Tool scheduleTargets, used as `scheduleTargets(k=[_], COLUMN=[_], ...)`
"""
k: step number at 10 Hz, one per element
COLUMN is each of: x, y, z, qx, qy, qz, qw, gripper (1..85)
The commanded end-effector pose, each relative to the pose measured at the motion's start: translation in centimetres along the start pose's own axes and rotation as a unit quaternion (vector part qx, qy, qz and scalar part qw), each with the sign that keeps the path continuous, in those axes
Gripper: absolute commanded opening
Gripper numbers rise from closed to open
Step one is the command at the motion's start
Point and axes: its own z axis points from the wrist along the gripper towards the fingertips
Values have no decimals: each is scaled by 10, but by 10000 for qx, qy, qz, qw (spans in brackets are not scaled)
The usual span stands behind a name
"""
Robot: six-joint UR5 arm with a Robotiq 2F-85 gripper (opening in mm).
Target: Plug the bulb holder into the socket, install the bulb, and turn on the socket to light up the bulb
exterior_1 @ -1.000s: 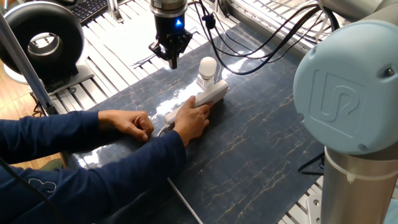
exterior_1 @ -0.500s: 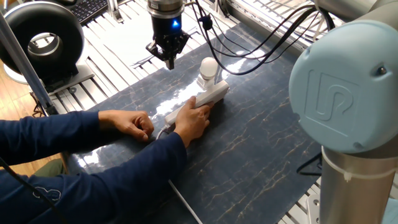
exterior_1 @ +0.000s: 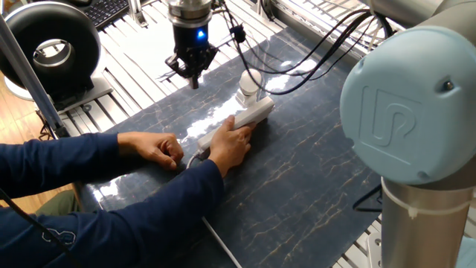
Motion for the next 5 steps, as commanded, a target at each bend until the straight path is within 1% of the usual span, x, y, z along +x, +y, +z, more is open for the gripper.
scheduleTargets(k=[1,2,3,4,5], x=[10,13,14,16,18], y=[38,53,63,68,61], z=[7,16,27,34,38], qx=[-291,-374,-355,-325,-204], qy=[181,188,134,116,120], qz=[33,80,129,132,19], qw=[9994,9991,9992,9993,9997], gripper=[13,13,13,13,13])
